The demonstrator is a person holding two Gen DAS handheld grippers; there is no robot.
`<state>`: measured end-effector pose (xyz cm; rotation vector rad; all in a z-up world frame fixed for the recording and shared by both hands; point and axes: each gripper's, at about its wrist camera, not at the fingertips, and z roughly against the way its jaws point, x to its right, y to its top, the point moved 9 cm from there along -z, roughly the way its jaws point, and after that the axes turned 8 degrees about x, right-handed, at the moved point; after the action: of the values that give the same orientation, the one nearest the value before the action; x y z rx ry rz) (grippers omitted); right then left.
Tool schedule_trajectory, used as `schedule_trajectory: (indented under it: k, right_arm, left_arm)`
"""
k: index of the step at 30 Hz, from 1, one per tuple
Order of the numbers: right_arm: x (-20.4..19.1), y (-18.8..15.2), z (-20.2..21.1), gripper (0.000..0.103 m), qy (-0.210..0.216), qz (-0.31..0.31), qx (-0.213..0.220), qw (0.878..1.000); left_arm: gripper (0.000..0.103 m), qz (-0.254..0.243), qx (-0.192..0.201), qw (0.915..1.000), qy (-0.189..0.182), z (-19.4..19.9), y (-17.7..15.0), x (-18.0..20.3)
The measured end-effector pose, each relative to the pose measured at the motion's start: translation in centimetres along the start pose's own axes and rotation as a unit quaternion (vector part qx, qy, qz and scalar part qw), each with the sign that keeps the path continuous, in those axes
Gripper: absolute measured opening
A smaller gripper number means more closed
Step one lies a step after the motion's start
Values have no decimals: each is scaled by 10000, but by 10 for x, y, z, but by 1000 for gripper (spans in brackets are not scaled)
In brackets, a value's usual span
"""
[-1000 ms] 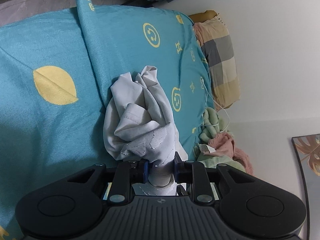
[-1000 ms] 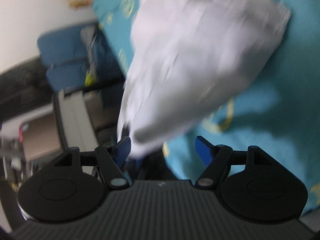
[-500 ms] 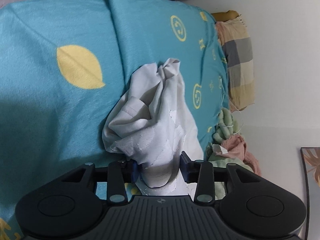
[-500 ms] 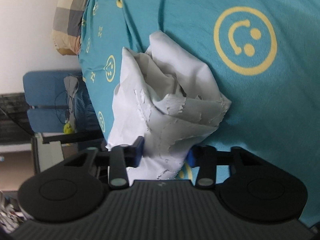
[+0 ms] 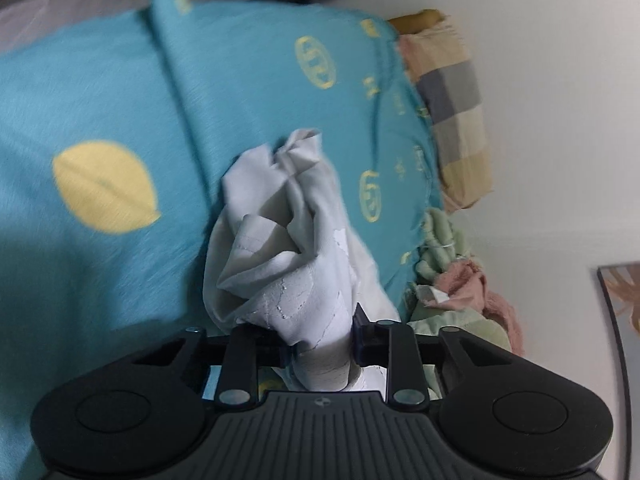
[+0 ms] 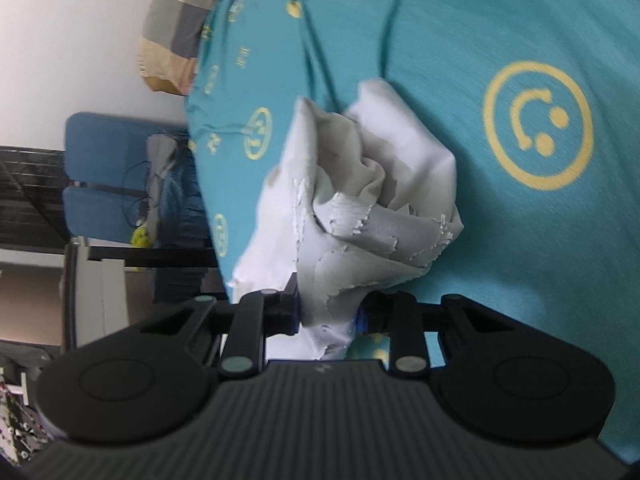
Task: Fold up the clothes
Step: 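Carry the lifted shirt bundle with both grippers onto the blanket pile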
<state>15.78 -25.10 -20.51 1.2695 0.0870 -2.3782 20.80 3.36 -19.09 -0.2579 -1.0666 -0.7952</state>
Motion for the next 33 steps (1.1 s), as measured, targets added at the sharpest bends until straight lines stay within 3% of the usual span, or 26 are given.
schedule_trajectory:
  k: [6,9,12,15,18,22,25,29,33]
  right_arm:
    - [-33,8,36,26,720,48,219,9972]
    - [-46,16,64,26,956,-36,276,9950]
    - [-61,47,97,26,1207,-165,476,9914]
    - [-74,102,137,26,1363,-192,832,9870]
    - [-88,178,184,26,1413,-154,1336,9808]
    - [-109,286,260,26,1505,137,2294,9615]
    - [-111,349,306,26,1500,598,2949,9418]
    - [-81,404,322,26,1289,1389,3394,9214]
    - [-9,403,292,26,399,1054,3010,9469]
  left_arm:
    - [25,-292,254,9977,-564,45,-7,43]
    - [25,-637,303,9947,-742,56,-17,89]
    - [25,-891,191,9916,-919,46,-36,150]
    - [25,-1021,-99,9883,-1128,14,-62,223]
    - [25,-1161,-461,9808,-1499,-35,-100,310]
    - [25,-1243,-933,9620,-2243,-97,-164,424]
    - [26,-1383,-1061,9462,-2726,-129,-214,475]
    - [26,-1787,-1340,9363,-2711,-184,-271,474]
    - [26,-2342,-1687,9369,-1973,-217,-306,419]
